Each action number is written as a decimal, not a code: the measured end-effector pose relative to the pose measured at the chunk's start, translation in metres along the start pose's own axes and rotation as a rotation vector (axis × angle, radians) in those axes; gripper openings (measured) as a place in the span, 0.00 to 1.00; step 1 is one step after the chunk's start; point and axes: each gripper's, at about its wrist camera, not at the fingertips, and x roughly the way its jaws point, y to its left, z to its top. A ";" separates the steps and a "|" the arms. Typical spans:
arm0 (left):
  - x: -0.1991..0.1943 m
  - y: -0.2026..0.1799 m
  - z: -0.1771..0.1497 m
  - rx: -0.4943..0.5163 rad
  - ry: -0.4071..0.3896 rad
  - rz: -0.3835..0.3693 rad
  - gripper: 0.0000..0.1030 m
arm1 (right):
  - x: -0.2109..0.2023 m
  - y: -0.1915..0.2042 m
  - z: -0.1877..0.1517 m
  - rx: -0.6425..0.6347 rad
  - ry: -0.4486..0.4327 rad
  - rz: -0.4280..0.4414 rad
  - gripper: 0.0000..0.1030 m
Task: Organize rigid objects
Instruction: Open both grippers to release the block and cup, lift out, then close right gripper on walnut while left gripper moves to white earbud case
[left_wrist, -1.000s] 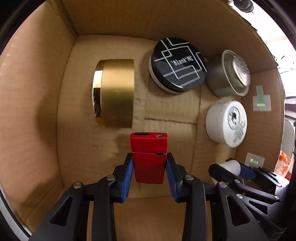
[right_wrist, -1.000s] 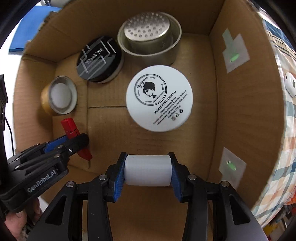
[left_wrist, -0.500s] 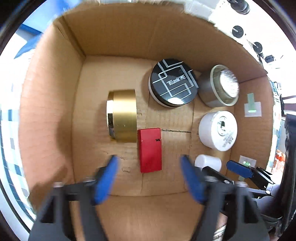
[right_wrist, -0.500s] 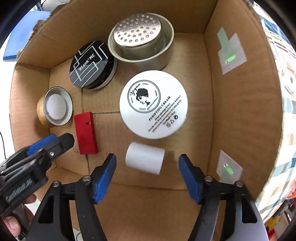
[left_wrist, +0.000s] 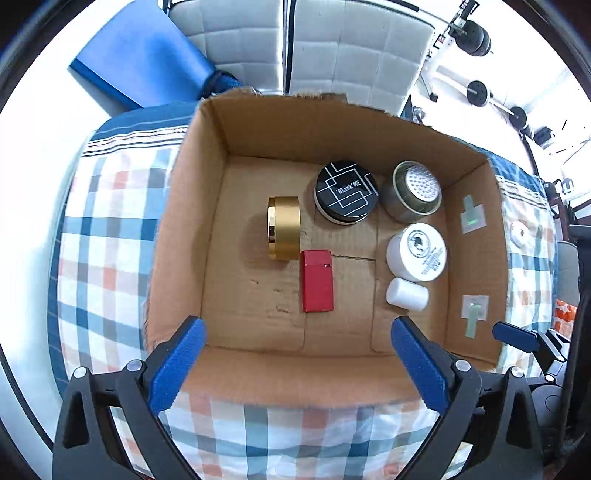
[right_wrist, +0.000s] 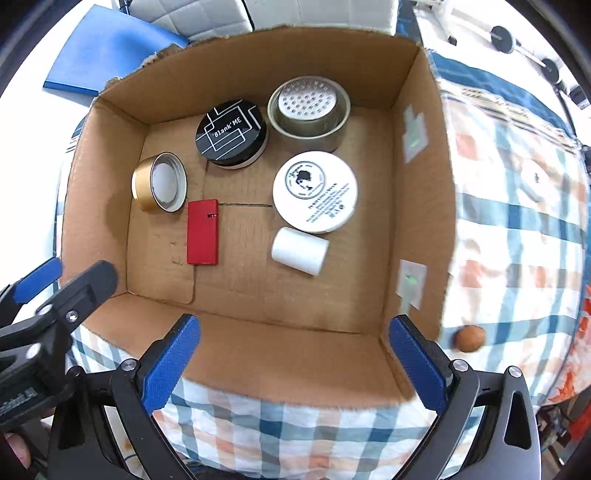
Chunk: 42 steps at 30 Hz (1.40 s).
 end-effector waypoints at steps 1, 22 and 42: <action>-0.005 -0.002 -0.002 -0.001 -0.006 0.000 1.00 | -0.006 -0.002 -0.005 0.001 -0.013 -0.003 1.00; -0.080 -0.073 -0.039 0.034 -0.167 -0.022 1.00 | -0.111 -0.080 -0.065 0.073 -0.138 0.029 1.00; 0.026 -0.151 -0.034 0.140 -0.084 0.257 1.00 | 0.058 -0.236 -0.067 0.494 0.118 0.095 0.51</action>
